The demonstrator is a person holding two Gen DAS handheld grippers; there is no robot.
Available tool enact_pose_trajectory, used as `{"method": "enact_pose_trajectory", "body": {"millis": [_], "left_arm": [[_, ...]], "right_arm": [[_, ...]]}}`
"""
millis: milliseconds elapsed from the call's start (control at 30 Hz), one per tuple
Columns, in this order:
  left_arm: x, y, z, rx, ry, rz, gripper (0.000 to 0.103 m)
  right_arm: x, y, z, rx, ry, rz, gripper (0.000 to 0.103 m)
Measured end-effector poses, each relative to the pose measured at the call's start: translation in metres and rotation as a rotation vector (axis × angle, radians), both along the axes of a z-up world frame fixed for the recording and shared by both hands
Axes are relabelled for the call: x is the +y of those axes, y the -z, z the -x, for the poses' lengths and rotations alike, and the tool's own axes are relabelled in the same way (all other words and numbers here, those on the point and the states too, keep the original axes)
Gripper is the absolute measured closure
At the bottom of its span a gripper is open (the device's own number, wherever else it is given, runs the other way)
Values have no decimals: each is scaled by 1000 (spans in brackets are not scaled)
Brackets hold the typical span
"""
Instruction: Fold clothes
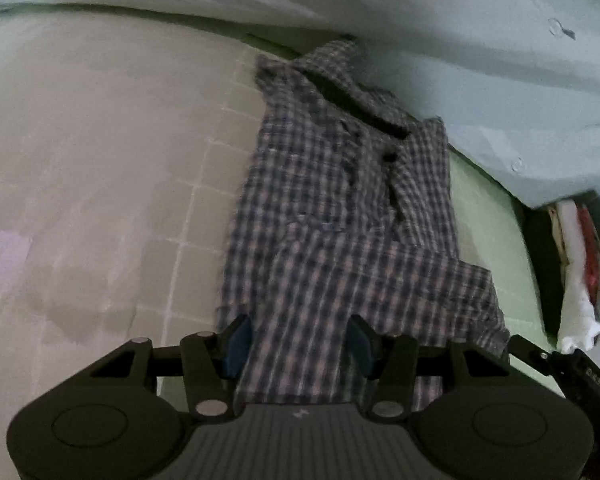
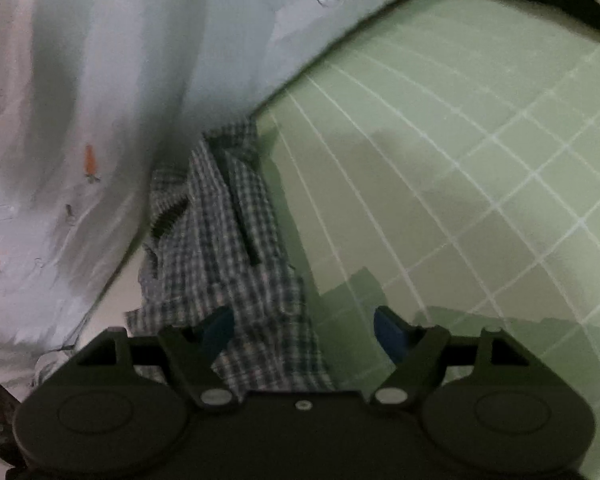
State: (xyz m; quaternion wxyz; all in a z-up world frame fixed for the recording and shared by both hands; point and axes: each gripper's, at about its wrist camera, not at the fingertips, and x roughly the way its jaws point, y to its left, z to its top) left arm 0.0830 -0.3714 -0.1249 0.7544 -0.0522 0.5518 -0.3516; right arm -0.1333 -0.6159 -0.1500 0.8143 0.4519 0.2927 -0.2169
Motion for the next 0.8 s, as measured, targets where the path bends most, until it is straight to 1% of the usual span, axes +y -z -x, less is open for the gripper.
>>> {"method": "enact_pose_trajectory", "body": {"millis": [67,133,167,200,233,267,300,333,400,433,500,567,667,700,733,767,800], "left_arm": [[-6,2,2,-15,29,7,50],[-8,5,4,-13,33,8,52],[-8,6,5,-10,28,8,54],[-7,7,6,-12,19,11,68],[-6,8,7,-15,10,14,90],[-3,7,8,-19,0,18,97],[1,6,9,-17,-19,32,100],[6,5,9,-13,-39,49,102],[19,0,10,3,-96,106,102],[26,-6,12,-5,-119,126,103],[42,-20,14,-29,-159,173,103],[56,-34,16,-46,-199,222,103],[73,-51,19,-81,-247,284,103],[76,-54,20,-106,-248,293,103],[75,-54,22,-126,-245,283,102],[70,-50,19,-129,-236,254,102],[65,-44,17,-128,-230,224,102]], "right_arm": [[0,7,-3,5,0,-22,26],[0,12,-4,12,4,-40,35],[0,14,-2,10,4,-48,49],[1,15,0,-7,-8,-55,64],[2,15,2,-22,-20,-59,72],[4,13,3,-26,-29,-42,83],[5,11,4,-30,-37,-26,92],[6,8,6,-34,-44,-12,95],[6,1,9,-55,-39,0,99],[5,-3,11,-70,-38,6,99],[4,-14,15,-133,-40,24,100],[1,-26,16,-215,-49,28,100],[-2,-42,7,-302,-94,55,100],[-1,-45,2,-312,-115,80,100],[0,-46,-3,-313,-133,107,100],[1,-46,-10,-290,-144,129,100],[1,-41,-18,-243,-152,148,100]]}}
